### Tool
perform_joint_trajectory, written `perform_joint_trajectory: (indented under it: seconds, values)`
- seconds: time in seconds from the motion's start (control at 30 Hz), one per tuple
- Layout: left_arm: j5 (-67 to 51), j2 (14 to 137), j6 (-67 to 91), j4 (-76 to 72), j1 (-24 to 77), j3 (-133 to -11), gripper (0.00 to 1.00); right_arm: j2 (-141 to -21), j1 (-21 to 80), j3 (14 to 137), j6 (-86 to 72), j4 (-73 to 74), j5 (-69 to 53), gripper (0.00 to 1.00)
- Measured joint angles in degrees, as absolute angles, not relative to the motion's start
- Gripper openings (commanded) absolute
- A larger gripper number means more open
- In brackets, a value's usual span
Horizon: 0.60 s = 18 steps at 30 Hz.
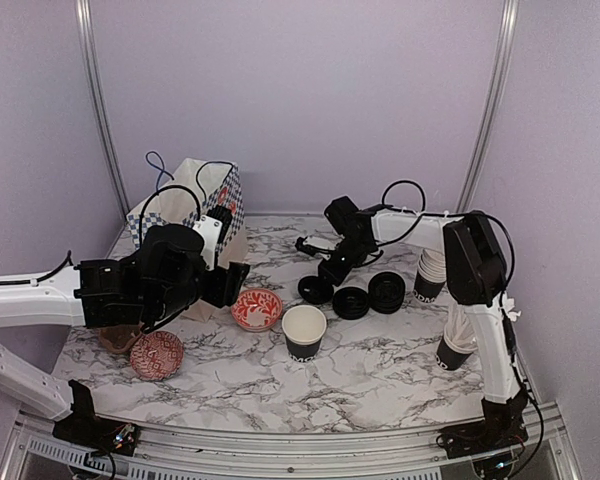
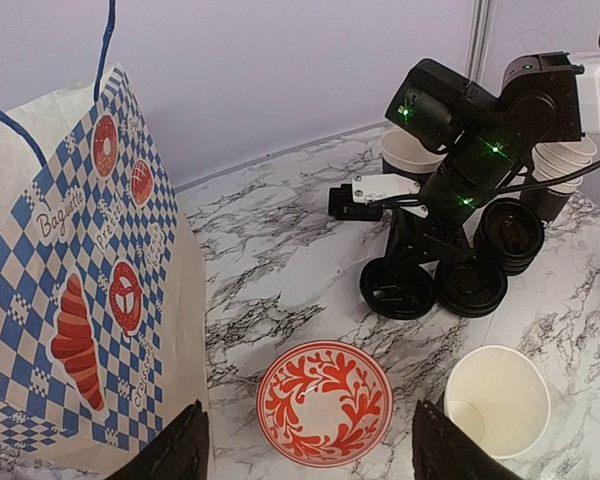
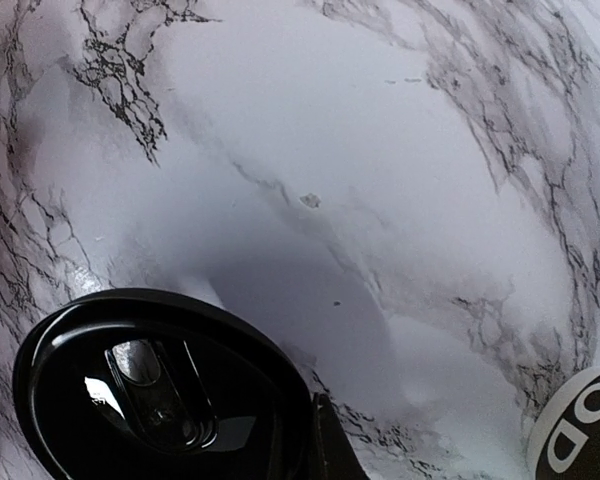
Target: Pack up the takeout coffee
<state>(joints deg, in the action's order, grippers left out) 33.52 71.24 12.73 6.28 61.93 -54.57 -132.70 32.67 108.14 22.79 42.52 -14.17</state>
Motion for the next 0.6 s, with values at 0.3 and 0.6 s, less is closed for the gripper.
perform_joint_trajectory:
  seconds: [0.3, 0.6]
  values:
    - [28.93, 72.36, 6.76, 0.71, 61.93, -54.54, 0.86, -122.32, 29.87, 108.14, 20.23, 42.3, -19.62, 0.05]
    - [20.64, 72.84, -6.68, -17.52, 61.93, -51.64, 0.99, -103.15, 28.64, 97.17, 11.42, 28.97, -49.56, 0.05]
